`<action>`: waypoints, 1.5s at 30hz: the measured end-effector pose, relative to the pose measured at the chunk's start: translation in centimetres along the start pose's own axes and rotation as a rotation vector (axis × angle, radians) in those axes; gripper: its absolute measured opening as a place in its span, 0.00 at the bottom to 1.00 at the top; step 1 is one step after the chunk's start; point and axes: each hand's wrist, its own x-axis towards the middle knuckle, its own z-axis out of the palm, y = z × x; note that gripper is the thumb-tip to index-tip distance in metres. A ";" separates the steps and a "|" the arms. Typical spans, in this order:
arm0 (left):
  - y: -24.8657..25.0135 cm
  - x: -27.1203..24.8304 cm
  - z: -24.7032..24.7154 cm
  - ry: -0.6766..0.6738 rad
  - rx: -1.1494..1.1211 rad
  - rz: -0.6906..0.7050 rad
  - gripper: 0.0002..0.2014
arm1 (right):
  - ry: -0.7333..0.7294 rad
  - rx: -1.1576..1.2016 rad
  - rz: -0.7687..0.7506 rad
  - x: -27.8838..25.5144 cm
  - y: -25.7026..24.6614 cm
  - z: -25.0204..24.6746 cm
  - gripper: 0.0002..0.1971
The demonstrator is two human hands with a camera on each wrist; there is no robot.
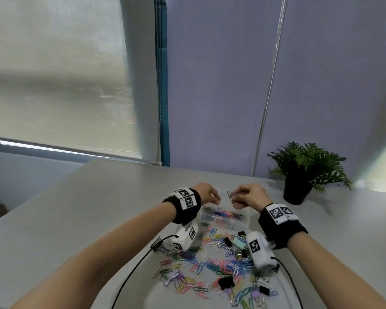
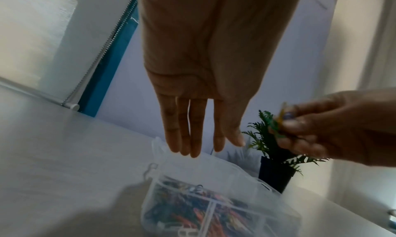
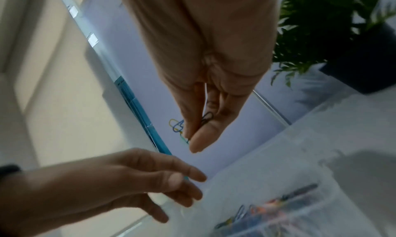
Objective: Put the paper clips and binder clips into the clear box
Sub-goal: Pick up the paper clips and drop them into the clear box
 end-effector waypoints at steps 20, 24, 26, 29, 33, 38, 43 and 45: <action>-8.1 -15.9 -0.2 -0.171 0.261 0.020 0.11 | -0.648 -0.951 -0.243 -4.8 -1.7 7.6 0.20; -8.3 -17.8 0.9 -0.198 0.299 -0.010 0.12 | -0.779 -1.077 -0.391 -8.0 -1.5 10.3 0.20; -8.1 -18.2 1.9 -0.199 0.341 -0.020 0.15 | -0.798 -1.126 -0.421 -9.2 -1.3 11.4 0.21; -7.8 -18.3 3.7 -0.194 0.363 -0.036 0.20 | -0.768 -1.243 -0.403 -10.3 -0.5 12.3 0.27; -7.5 -17.3 5.3 -0.196 0.341 -0.047 0.29 | -0.777 -1.311 -0.369 -11.0 0.2 12.3 0.36; -6.8 -15.2 5.0 -0.163 0.380 0.004 0.14 | -0.705 -1.186 -0.311 -9.2 1.2 12.2 0.18; -7.6 -14.3 4.6 -0.159 0.346 -0.008 0.10 | -0.671 -1.088 -0.315 -7.5 2.0 11.4 0.17; -8.0 -14.3 4.7 -0.147 0.323 -0.036 0.11 | -0.673 -1.061 -0.316 -7.5 1.8 10.8 0.09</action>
